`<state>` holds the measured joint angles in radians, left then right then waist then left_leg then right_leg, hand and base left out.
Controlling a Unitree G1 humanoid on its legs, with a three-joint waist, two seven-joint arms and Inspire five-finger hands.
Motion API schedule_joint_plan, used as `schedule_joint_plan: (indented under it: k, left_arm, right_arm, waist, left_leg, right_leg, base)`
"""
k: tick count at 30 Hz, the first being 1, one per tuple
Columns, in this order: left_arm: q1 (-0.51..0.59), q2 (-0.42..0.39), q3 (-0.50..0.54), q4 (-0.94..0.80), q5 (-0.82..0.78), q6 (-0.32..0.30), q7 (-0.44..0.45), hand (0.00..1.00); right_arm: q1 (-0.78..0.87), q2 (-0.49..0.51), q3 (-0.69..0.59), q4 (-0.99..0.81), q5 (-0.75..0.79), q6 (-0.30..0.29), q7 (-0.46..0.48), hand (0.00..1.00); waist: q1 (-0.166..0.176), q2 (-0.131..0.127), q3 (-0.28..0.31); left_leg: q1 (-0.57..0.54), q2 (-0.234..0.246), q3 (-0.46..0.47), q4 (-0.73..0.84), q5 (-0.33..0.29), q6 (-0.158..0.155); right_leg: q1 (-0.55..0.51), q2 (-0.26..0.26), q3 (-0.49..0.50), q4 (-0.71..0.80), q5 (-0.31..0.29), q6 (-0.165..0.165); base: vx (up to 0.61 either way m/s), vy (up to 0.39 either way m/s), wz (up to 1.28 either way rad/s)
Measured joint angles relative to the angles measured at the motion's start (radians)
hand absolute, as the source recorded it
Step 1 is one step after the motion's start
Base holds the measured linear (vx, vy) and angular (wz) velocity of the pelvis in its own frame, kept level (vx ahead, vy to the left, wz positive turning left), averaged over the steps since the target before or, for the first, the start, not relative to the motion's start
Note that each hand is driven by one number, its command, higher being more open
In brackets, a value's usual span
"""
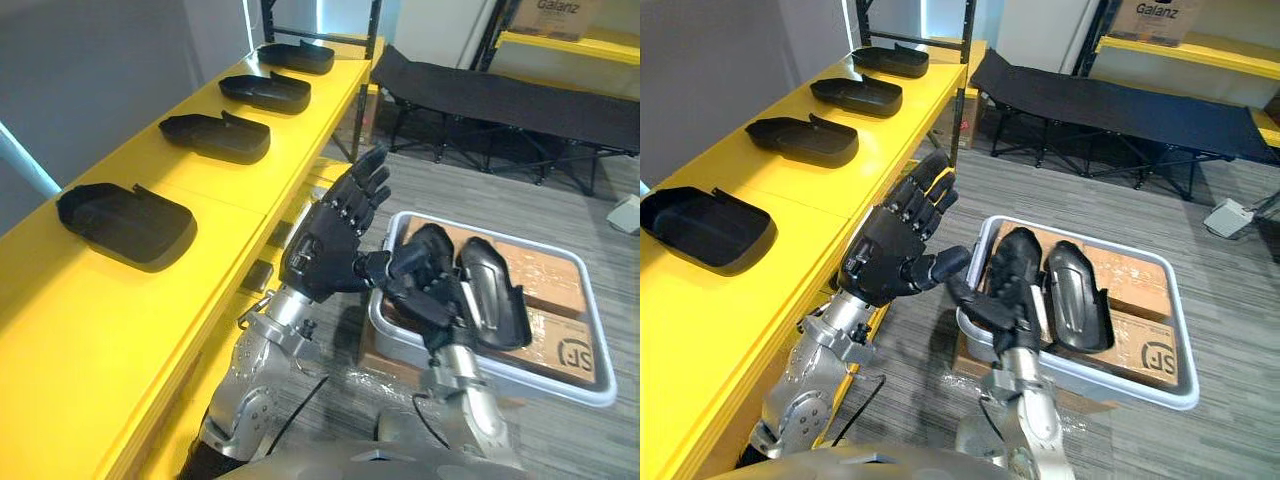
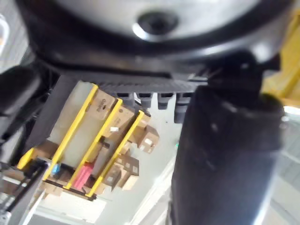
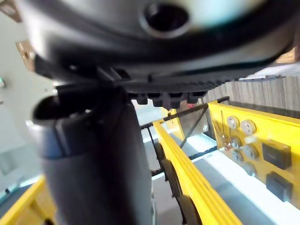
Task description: Walk over and take three plastic housings, then place them on the shelf
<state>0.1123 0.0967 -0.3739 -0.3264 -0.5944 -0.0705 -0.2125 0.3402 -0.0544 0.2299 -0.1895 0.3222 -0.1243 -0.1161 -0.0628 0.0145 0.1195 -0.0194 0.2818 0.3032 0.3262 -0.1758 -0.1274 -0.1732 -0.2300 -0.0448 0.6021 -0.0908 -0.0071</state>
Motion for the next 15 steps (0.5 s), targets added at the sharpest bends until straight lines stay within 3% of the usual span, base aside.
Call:
schedule_joint_plan:
  k: [1, 2, 3, 4, 5, 6, 7, 8, 10, 13, 14, 15]
  left_arm:
    - [0.004, 0.001, 0.009, 0.008, -0.006, 0.013, 0.000, 1.00]
    - [0.025, 0.011, 0.030, 0.027, -0.047, 0.047, -0.004, 1.00]
    - [0.039, 0.027, 0.036, 0.034, -0.082, 0.078, -0.009, 1.00]
    - [0.051, 0.031, 0.035, 0.034, -0.098, 0.092, -0.014, 1.00]
    - [0.081, 0.043, 0.043, 0.031, -0.123, 0.108, -0.033, 1.00]
    - [0.091, 0.045, 0.053, 0.047, -0.151, 0.110, -0.043, 1.00]
    - [0.091, 0.046, 0.053, 0.058, -0.153, 0.110, -0.043, 1.00]
    - [0.085, 0.030, 0.046, 0.107, -0.155, 0.110, -0.040, 1.00]
    - [0.089, 0.023, 0.026, 0.139, -0.166, 0.110, -0.038, 1.00]
    - [0.091, 0.021, -0.026, 0.160, -0.194, 0.094, -0.037, 1.00]
    - [0.091, 0.017, -0.032, 0.160, -0.194, 0.089, -0.039, 1.00]
    - [0.091, 0.015, -0.032, 0.160, -0.194, 0.087, -0.041, 1.00]
  right_arm:
    - [-0.018, 0.000, 0.007, 0.021, -0.001, 0.000, -0.010, 1.00]
    - [-0.044, 0.000, 0.013, 0.062, -0.002, 0.001, -0.027, 1.00]
    - [-0.053, -0.001, 0.009, 0.078, -0.003, 0.001, -0.039, 1.00]
    - [-0.060, -0.004, 0.004, 0.079, -0.003, 0.002, -0.046, 1.00]
    - [-0.075, -0.012, -0.003, 0.087, -0.003, 0.003, -0.046, 1.00]
    - [-0.070, -0.008, -0.002, 0.087, -0.003, -0.001, -0.048, 1.00]
    - [-0.061, -0.010, -0.003, 0.088, -0.004, 0.000, -0.047, 1.00]
    - [-0.056, -0.030, -0.012, 0.093, -0.004, 0.007, -0.043, 1.00]
    - [-0.040, -0.065, -0.031, 0.095, -0.004, 0.011, -0.040, 1.00]
    - [-0.003, -0.112, -0.088, 0.100, -0.002, 0.025, -0.011, 1.00]
    - [0.011, -0.121, -0.109, 0.101, -0.002, 0.025, 0.002, 1.00]
    - [0.014, -0.129, -0.117, 0.101, -0.002, 0.025, 0.003, 1.00]
  waist:
    - [0.008, -0.010, 0.000]
    - [0.013, -0.018, 0.009]
    - [0.022, -0.013, 0.007]
    - [0.033, -0.001, 0.006]
    - [0.047, 0.046, -0.003]
    - [0.031, 0.007, 0.012]
    - [0.028, -0.020, 0.014]
    - [0.026, -0.022, 0.030]
    - [0.010, -0.006, 0.039]
    - [-0.024, -0.002, 0.044]
    - [-0.027, 0.000, 0.046]
    - [-0.026, 0.000, 0.048]
  left_leg:
    - [0.000, 0.000, -0.002, -0.003, 0.007, -0.012]
    - [0.002, -0.012, -0.035, -0.035, 0.018, -0.038]
    - [-0.005, -0.036, -0.083, -0.045, 0.011, -0.036]
    - [-0.008, -0.045, -0.099, -0.039, 0.007, -0.031]
    - [-0.003, 0.019, -0.062, -0.080, 0.028, -0.033]
    - [-0.004, 0.031, -0.042, -0.083, 0.059, -0.055]
    - [-0.003, 0.029, -0.036, -0.083, 0.065, -0.064]
    - [-0.008, 0.073, -0.031, -0.082, 0.080, -0.082]
    - [-0.008, 0.114, -0.038, -0.086, 0.114, -0.065]
    - [-0.042, 0.129, -0.061, -0.045, 0.191, 0.039]
    - [-0.059, 0.128, -0.041, -0.011, 0.226, 0.089]
    - [-0.065, 0.127, -0.037, 0.002, 0.232, 0.094]
  right_leg:
    - [0.000, -0.015, -0.017, 0.011, 0.001, 0.006]
    - [-0.003, 0.005, -0.065, -0.006, -0.003, 0.018]
    - [-0.002, 0.019, -0.069, -0.058, 0.001, 0.023]
    - [0.004, 0.045, -0.062, -0.120, 0.008, 0.034]
    - [0.035, 0.102, -0.035, -0.238, 0.014, 0.053]
    - [0.056, 0.072, -0.040, -0.188, -0.050, 0.073]
    - [0.087, 0.060, -0.050, -0.232, -0.066, 0.136]
    - [0.123, 0.108, -0.075, -0.326, -0.078, 0.159]
    - [0.128, 0.150, -0.095, -0.343, -0.067, 0.127]
    - [0.119, 0.171, -0.114, -0.313, -0.090, 0.087]
    - [0.124, 0.171, -0.113, -0.327, -0.087, 0.072]
    - [0.128, 0.170, -0.105, -0.343, -0.081, 0.064]
  base:
    - [-0.11, -0.244, -0.12]
    - [-0.08, -0.178, -0.22]
    - [-0.06, -0.136, -0.41]
    - [0.03, -0.031, -1.03]
    - [0.05, -0.125, -1.14]
    - [0.04, -0.175, -0.99]
    - [-0.06, -0.392, -0.56]
    - [-0.09, -0.325, -0.34]
    - [-0.09, -0.274, -0.19]
    - [-0.09, -0.235, 0.09]
    - [-0.08, -0.160, 0.01]
    - [-0.09, -0.150, -0.26]
